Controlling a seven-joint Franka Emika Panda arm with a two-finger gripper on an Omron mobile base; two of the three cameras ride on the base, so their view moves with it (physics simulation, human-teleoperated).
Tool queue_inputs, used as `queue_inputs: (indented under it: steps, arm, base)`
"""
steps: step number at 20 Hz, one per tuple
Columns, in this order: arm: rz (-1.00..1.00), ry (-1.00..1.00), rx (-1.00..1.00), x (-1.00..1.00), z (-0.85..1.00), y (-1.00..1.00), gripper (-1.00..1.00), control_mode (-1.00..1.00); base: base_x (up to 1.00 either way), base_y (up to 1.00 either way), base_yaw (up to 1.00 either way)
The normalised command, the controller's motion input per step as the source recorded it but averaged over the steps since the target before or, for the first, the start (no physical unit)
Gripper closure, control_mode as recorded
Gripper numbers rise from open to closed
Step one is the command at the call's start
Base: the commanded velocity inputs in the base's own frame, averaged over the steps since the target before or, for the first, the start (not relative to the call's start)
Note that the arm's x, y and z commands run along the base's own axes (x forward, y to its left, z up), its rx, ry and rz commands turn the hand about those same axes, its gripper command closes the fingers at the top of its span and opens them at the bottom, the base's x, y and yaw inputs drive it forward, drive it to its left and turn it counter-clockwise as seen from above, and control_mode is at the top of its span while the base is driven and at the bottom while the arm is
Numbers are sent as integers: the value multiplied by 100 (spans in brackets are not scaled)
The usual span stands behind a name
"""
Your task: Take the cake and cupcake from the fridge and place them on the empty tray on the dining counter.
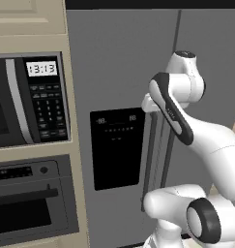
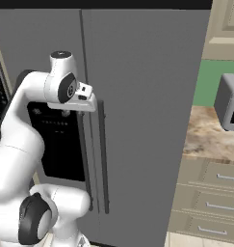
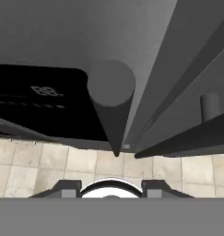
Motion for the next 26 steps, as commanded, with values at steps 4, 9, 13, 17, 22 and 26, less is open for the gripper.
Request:
queue_inputs:
  steps: [4,9,13,17,22,26]
  arm:
    - [0,-13,-2,-61,-3,0,-100,-100]
    - [0,-29,-5,-98,-7,0,-100,-100]
    - [0,-23,-2,-97,-19,0,-100,-100]
    - [0,-22,0,-89,-15,-4,-100,-100]
    - [0,-22,0,-81,-9,-6,-100,-100]
    - [0,0,0,0,0,0,-100,100]
  base:
    - [0,0,0]
    - [0,0,0]
    - [0,0,0]
    - [0,0,0]
    - [0,0,0]
    - [-71,-3,0]
